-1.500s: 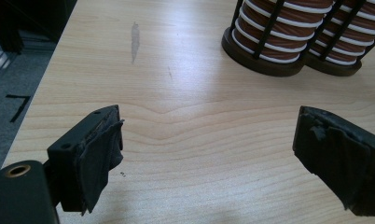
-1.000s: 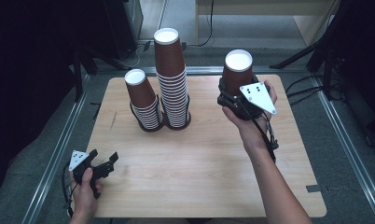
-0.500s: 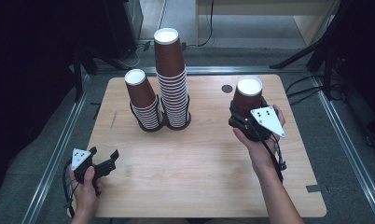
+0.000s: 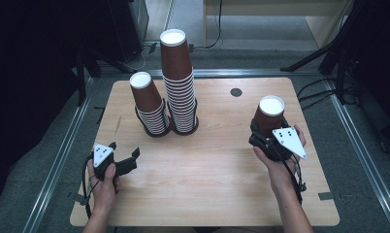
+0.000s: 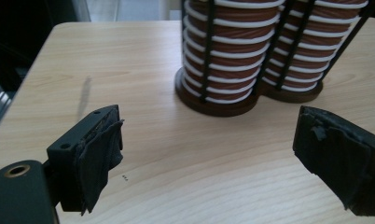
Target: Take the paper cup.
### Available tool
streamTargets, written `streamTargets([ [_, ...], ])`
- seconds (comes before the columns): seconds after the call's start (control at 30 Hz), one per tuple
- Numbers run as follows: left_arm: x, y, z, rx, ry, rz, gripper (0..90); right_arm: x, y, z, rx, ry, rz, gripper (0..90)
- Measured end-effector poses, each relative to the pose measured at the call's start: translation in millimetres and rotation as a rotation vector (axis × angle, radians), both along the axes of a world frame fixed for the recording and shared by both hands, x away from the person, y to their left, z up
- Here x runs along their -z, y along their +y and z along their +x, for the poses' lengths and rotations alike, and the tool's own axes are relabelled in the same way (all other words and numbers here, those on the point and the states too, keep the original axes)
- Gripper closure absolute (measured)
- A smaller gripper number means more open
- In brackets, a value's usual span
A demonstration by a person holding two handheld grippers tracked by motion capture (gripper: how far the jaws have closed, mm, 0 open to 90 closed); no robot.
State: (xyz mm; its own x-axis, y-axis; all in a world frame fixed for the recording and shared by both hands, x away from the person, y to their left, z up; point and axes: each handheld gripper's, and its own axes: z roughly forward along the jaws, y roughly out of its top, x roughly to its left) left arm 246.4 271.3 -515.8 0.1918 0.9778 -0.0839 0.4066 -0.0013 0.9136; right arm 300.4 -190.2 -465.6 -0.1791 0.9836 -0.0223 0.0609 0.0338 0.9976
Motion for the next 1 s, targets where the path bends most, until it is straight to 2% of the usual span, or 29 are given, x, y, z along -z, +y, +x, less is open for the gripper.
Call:
streamTargets([
  [0.23, -5.4, -26.7, 14.8, 0.023, -0.010, -0.005, 8.0, 3.1, -5.0, 1.0, 0.008, 0.005, -0.002, 13.7],
  [0.27, -7.7, -36.0, 18.9, 0.037, -0.015, -0.007, 8.1, 3.5, -4.5, 1.0, 0.008, 0.005, -0.005, 13.7],
  [0.33, -8.9, -40.8, 20.6, 0.045, -0.020, -0.010, 8.1, 5.1, -2.9, 1.1, 0.006, 0.006, -0.020, 13.7],
  [0.43, -11.7, -59.3, 24.6, 0.083, -0.032, -0.016, 8.1, 8.6, 1.7, 0.8, 0.003, 0.015, -0.041, 13.6],
  [0.5, -11.6, -68.5, 25.2, 0.110, -0.032, -0.023, 8.0, 11.3, 5.6, 1.0, -0.003, 0.018, -0.066, 13.6],
  [0.57, -12.0, -77.6, 25.2, 0.141, -0.028, 0.000, 8.1, 13.9, 10.1, 0.4, -0.012, 0.020, -0.091, 13.6],
  [0.6, -12.0, -77.6, 25.2, 0.141, -0.028, 0.000, 8.1, 13.9, 10.1, 0.4, -0.012, 0.020, -0.091, 13.6],
  [0.63, -12.7, -82.3, 24.0, 0.158, -0.028, 0.010, 8.1, 17.1, 16.0, -1.2, -0.024, 0.019, -0.124, 13.6],
  [0.73, -14.3, -90.0, 20.8, 0.194, -0.029, 0.009, 8.1, 21.8, 22.6, -2.5, -0.044, 0.028, -0.149, 13.5],
  [0.87, -19.4, -97.0, 17.0, 0.237, -0.032, -0.006, 8.1, 26.8, 29.6, -3.6, -0.055, 0.037, -0.159, 13.5],
  [0.93, -22.5, -99.4, 15.7, 0.264, -0.030, -0.025, 8.0, 29.9, 36.0, -5.3, -0.062, 0.035, -0.191, 13.5],
  [1.0, -23.3, -100.3, 15.3, 0.271, -0.033, -0.029, 8.1, 30.7, 39.8, -6.7, -0.068, 0.029, -0.206, 13.5],
])
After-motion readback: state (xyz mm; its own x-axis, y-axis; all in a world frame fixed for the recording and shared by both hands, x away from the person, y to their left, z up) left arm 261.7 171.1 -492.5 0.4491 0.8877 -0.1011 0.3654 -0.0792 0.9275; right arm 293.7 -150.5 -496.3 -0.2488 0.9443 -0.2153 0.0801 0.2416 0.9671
